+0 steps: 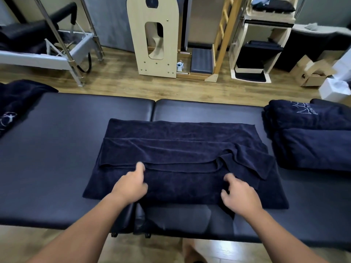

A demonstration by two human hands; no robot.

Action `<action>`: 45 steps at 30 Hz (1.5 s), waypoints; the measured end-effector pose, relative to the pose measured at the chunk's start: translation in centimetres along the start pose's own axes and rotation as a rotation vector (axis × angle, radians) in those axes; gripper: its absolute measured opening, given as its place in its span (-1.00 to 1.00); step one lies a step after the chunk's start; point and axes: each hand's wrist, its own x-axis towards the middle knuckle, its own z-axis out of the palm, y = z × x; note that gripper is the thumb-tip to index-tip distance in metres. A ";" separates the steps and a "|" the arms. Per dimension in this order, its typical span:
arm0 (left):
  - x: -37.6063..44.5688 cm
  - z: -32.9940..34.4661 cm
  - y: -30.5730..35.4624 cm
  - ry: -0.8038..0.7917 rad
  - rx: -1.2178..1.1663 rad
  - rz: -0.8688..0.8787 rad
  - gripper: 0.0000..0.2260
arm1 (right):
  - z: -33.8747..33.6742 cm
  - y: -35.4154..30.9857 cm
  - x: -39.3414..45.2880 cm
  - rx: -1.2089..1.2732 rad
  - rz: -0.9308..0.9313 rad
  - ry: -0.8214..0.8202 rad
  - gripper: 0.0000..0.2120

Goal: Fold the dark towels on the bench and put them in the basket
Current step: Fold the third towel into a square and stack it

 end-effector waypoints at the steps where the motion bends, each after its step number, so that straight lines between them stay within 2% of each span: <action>1: 0.4 -0.3 0.0 0.050 -0.022 -0.071 -0.50 | -0.2 -0.1 0.5 0.022 0.037 0.044 -0.51; 3: 1.3 -0.5 -0.3 0.091 -0.020 -0.181 -0.22 | -0.8 -0.1 1.5 0.015 0.107 0.104 -0.26; 5: 2.1 -0.7 -0.4 0.075 -0.024 -0.241 -0.21 | -1.1 -0.1 2.8 -0.026 0.174 0.127 -0.17; 7: 3.4 -1.1 -0.4 0.064 0.026 -0.257 -0.34 | -1.6 0.0 4.7 -0.083 0.214 0.123 -0.28; 8: 4.0 -1.3 -0.3 0.076 0.072 -0.250 -0.41 | -1.8 0.1 5.6 -0.115 0.219 0.125 -0.40; 10: 5.2 -1.8 0.1 0.145 0.143 -0.233 -0.67 | -2.5 0.6 7.6 -0.179 0.196 0.155 -0.73; 12: 6.4 -2.9 0.4 0.240 0.121 -0.231 -0.92 | -3.3 1.3 9.5 -0.226 0.164 0.219 -0.88; 18: 12.4 -8.1 1.7 0.479 0.013 -0.244 -0.82 | -7.9 3.8 17.4 -0.311 0.056 0.484 -0.88; 20: 14.7 -9.5 2.6 0.455 -0.020 -0.217 -0.65 | -9.7 3.5 20.5 -0.346 0.075 0.508 -0.86; 22: 16.6 -10.0 2.8 0.335 -0.057 -0.190 -0.36 | -10.6 2.5 22.8 -0.376 0.111 0.444 -0.81; 23: 17.2 -9.8 2.7 0.271 -0.047 -0.175 -0.31 | -10.6 1.9 23.5 -0.378 0.101 0.403 -0.80; 24: 17.6 -9.3 2.6 0.216 -0.010 -0.153 -0.34 | -10.3 1.4 24.0 -0.367 0.059 0.361 -0.79; 26: 17.6 -8.0 2.2 0.122 0.097 -0.153 -0.51 | -8.8 0.7 24.0 -0.292 -0.104 0.265 -0.76; 28: 17.0 -6.6 1.9 0.049 0.137 -0.206 -0.54 | -6.8 0.8 23.4 -0.265 -0.199 0.124 -0.72; 30: 16.1 -5.6 1.5 0.011 0.106 -0.271 -0.46 | -5.1 1.4 23.0 -0.277 -0.109 0.128 -0.67; 33: 14.8 -5.1 0.4 0.031 0.033 -0.370 -0.40 | -4.4 1.0 23.3 -0.185 0.173 0.058 -0.56; 36: 13.0 -4.6 -1.6 0.090 0.030 -0.425 -0.41 | -4.2 -1.7 24.2 -0.082 0.238 -0.021 -0.50; 38: 11.4 -4.0 -2.8 0.140 0.042 -0.456 -0.44 | -3.4 -4.8 23.9 -0.099 0.075 -0.011 -0.47; 40: 9.7 -3.4 -3.9 0.201 0.064 -0.490 -0.44 | -2.1 -9.2 22.7 -0.143 -0.179 -0.029 -0.43; 45: 6.1 -2.7 -6.5 0.367 0.037 -0.563 -0.44 | 1.6 -20.4 19.2 -0.247 -0.696 -0.180 -0.45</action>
